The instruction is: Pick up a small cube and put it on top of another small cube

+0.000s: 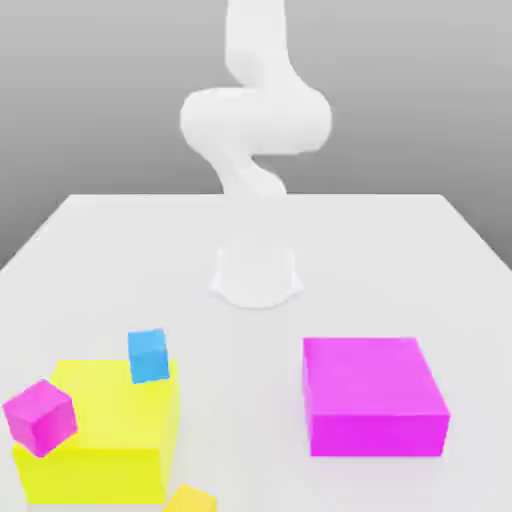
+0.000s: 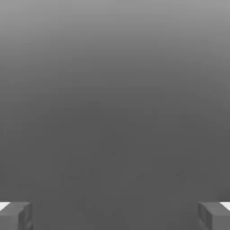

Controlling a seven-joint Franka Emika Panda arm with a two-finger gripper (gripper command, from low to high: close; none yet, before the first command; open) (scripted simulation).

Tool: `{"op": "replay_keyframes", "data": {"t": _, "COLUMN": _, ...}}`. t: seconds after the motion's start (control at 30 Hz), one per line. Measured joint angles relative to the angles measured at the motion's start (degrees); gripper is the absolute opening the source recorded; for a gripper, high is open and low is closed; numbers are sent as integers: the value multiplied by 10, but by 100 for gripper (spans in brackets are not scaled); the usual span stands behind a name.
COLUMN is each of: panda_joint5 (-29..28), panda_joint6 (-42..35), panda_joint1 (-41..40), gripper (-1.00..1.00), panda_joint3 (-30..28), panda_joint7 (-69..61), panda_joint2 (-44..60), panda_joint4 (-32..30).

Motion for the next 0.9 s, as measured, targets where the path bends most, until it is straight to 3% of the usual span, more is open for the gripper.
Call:
{"op": "replay_keyframes", "data": {"t": 0.53, "panda_joint5": -39, "panda_joint6": 49, "panda_joint1": -131, "gripper": 0, "panda_joint3": -9, "panda_joint7": 270, "panda_joint2": 336, "panda_joint4": 85}}
{"op": "replay_keyframes", "data": {"t": 0.9, "panda_joint5": -5, "panda_joint6": 84, "panda_joint1": -192, "gripper": 0, "panda_joint3": -48, "panda_joint7": 413, "panda_joint2": 564, "panda_joint4": 142}}
